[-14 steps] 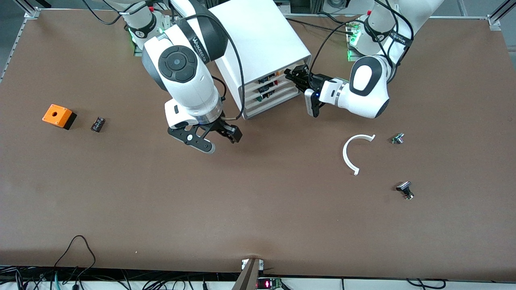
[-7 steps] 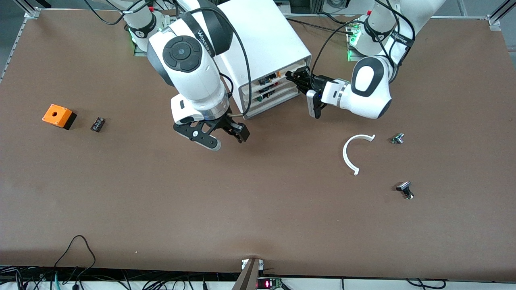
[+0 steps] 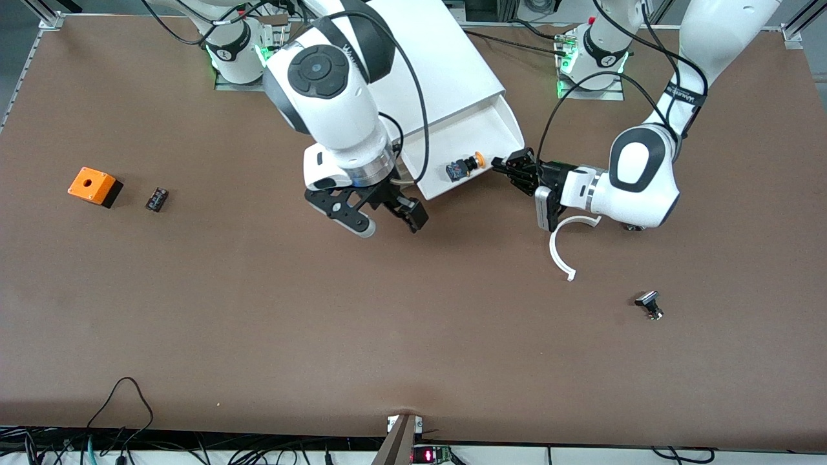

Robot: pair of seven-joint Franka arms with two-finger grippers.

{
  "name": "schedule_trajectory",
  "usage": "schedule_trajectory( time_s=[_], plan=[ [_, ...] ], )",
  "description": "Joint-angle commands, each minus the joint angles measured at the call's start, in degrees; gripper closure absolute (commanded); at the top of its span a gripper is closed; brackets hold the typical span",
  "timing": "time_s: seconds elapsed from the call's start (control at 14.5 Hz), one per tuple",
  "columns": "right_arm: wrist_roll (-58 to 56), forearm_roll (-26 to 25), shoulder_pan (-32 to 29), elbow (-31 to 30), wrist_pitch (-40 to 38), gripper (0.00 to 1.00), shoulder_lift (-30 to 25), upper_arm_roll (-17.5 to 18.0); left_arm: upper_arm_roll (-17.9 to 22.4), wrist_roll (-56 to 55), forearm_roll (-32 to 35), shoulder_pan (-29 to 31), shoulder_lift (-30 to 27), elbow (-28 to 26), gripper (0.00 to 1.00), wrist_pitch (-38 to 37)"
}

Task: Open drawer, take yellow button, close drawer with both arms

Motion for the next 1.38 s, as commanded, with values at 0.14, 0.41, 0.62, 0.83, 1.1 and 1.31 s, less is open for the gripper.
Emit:
schedule_trajectory(
  time_s=[0.14,0.41,0.62,0.83,1.1,1.31],
  plan=[
    [9.89,0.39,4.66,4.55,4.16,0.00,4.07,-0.67,0.86,-2.36,4.25,0.72,1.48,2.04,0.01,0.85],
    [17.89,0.39,7.65,4.63,5.14,0.00,6.01,-0.41,0.86,-7.94,11.25,2.38,0.43,7.91,0.00,-3.78],
    [22.56,1.53,8.44,4.63,4.61,0.00,6.97,-0.23,0.77,-21.82,19.07,3.27,0.16,16.69,0.00,-14.58],
    [23.62,5.39,8.71,4.28,1.98,0.00,7.15,-0.32,0.33,-29.24,21.65,5.02,-0.79,22.60,0.00,-23.99],
    [25.03,5.76,10.55,3.84,-1.10,0.00,8.38,-0.32,0.34,-37.84,28.38,6.35,-5.37,28.13,0.00,-31.04],
    [25.65,5.76,11.35,3.76,-1.19,0.00,9.79,-0.32,-1.16,-43.30,39.11,5.73,-5.90,33.23,0.00,-33.42]
  ],
)
